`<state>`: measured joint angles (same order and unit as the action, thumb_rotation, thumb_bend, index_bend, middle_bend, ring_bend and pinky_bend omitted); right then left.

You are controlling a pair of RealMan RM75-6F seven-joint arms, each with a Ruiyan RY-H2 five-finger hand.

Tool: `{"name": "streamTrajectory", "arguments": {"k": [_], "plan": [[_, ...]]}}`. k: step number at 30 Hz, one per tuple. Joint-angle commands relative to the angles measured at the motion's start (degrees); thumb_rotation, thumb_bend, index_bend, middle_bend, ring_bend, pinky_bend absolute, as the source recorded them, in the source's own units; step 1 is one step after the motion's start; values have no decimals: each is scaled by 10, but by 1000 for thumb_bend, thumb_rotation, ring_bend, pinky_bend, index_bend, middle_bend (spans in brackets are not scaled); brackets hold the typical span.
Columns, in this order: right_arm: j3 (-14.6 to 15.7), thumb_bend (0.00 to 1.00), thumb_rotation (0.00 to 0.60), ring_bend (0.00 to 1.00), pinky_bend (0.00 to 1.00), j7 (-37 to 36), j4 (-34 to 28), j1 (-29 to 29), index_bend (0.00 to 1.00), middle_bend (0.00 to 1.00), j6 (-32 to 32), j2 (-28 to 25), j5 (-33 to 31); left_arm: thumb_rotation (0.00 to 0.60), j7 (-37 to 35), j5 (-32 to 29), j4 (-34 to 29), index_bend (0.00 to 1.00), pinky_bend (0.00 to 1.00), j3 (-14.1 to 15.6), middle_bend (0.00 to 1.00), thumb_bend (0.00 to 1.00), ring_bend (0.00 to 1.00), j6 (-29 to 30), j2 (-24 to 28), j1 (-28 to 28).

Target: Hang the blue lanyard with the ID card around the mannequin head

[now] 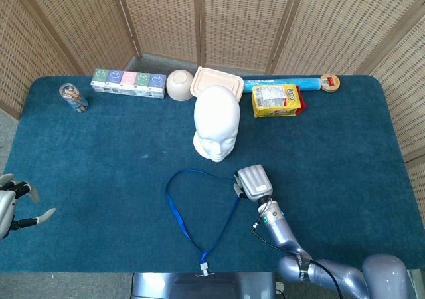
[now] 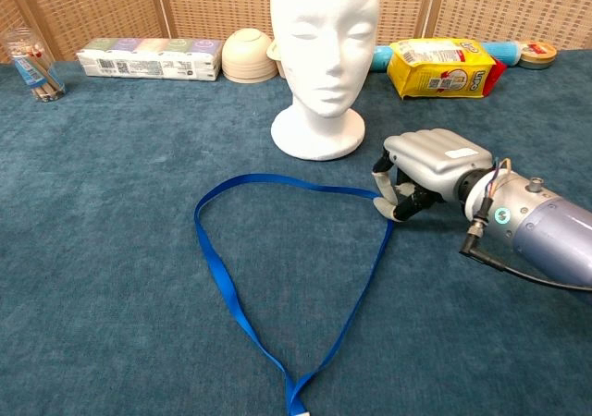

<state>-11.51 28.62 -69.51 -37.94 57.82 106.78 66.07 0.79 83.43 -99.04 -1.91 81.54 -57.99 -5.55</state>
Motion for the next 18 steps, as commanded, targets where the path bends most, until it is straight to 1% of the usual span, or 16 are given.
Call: {"name": "streamTrajectory", "arguments": {"k": [1,5,10,14,17,18], "plan": [[1,516,516,1000,1000,2,-4,0,681,1000,0,-3,-2,340,0,0,0,566,158,0,502,109,372,-1,0,-1],[2,522,529,1000,1000,0,-15,3,691,1000,4,-9,-3,340,8,4,2,565,163,1,502,109,372,-7,-3,-6],[4,524,539,1000,1000,-4,-29,7,693,1000,14,-16,2,342,19,14,5,565,240,3,502,109,372,-23,-1,-18],[4,527,535,1000,1000,-8,-46,9,693,1000,22,-22,6,345,41,41,11,565,241,5,502,111,372,-48,-5,-44],[5,528,539,1000,1000,-9,-54,10,693,1000,24,-25,6,364,51,53,15,565,241,3,502,114,372,-59,-9,-58],[6,528,539,1000,1000,-9,-56,11,693,1000,25,-26,6,379,55,56,16,565,242,2,502,114,372,-63,-11,-63]]}}
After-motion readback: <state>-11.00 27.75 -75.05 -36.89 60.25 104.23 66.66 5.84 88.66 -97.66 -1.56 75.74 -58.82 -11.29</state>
